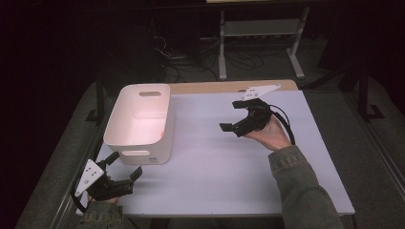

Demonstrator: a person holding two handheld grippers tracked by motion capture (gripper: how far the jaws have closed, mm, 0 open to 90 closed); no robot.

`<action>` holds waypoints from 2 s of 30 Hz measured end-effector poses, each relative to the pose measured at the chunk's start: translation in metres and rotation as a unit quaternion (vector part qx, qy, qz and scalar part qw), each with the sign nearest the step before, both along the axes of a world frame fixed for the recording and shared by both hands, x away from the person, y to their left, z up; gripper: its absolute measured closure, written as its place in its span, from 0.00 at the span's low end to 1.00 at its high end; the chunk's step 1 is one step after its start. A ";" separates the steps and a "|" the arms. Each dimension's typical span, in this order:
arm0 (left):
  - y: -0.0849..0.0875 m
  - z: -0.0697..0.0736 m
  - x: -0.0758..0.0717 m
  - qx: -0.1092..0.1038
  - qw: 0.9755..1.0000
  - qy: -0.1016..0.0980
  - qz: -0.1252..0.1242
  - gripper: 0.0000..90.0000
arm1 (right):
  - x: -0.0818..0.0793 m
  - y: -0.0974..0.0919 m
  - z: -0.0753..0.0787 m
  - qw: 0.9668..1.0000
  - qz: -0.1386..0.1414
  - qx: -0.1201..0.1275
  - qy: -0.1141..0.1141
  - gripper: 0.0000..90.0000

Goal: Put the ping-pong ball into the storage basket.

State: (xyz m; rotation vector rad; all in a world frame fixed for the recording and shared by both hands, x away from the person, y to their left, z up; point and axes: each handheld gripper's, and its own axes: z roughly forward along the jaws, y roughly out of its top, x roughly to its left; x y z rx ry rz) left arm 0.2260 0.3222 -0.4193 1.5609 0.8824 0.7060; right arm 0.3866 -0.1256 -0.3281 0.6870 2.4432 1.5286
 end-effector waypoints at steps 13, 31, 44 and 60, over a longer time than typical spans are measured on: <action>-0.001 0.000 0.001 0.000 1.000 0.001 -0.008 0.00 | -0.031 -0.038 -0.012 0.999 -0.033 -0.004 -0.014 0.00; -0.003 0.000 0.001 0.006 1.000 0.000 -0.007 0.00 | -0.049 -0.072 -0.035 0.997 -0.078 0.020 -0.004 0.00; -0.002 0.000 0.001 0.006 1.000 -0.002 -0.005 0.00 | -0.066 -0.090 -0.052 0.994 -0.102 0.026 -0.009 0.00; -0.002 0.000 0.001 0.008 1.000 -0.001 -0.003 0.00 | -0.082 -0.107 -0.071 0.992 -0.122 0.030 -0.012 0.00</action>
